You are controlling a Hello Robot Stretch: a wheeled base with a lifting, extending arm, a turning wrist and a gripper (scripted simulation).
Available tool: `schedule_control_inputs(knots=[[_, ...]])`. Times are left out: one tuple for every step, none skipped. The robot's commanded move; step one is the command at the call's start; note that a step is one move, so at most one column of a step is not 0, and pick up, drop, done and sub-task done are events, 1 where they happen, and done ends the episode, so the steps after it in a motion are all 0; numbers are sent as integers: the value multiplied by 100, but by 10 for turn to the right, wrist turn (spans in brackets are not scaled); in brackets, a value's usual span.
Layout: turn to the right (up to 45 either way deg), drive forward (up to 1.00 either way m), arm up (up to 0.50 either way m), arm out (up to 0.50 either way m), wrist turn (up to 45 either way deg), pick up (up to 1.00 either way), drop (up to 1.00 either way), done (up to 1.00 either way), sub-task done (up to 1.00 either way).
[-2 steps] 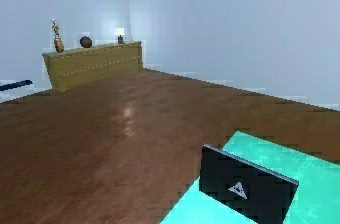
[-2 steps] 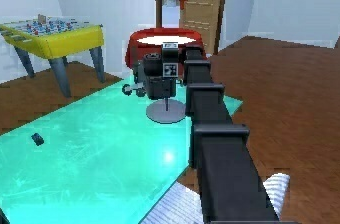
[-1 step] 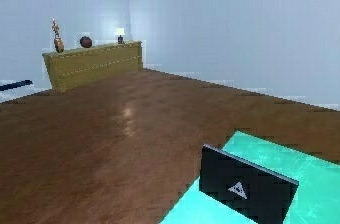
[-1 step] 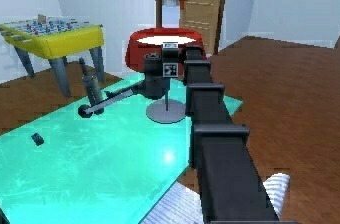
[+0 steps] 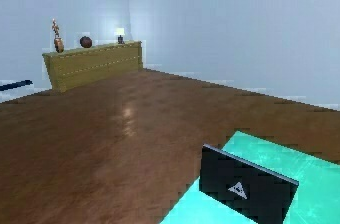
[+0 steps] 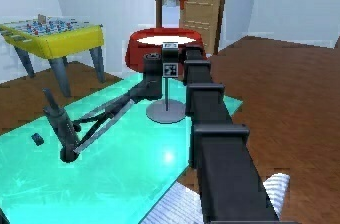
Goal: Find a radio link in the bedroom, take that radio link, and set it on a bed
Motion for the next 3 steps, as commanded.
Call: schedule_control_inputs(knots=[[0,0,0,0,-210,0,0,0,0],[0,0,0,-30,0,0,0,0,0],[-450,0,0,0,0,0,0,0,0]])
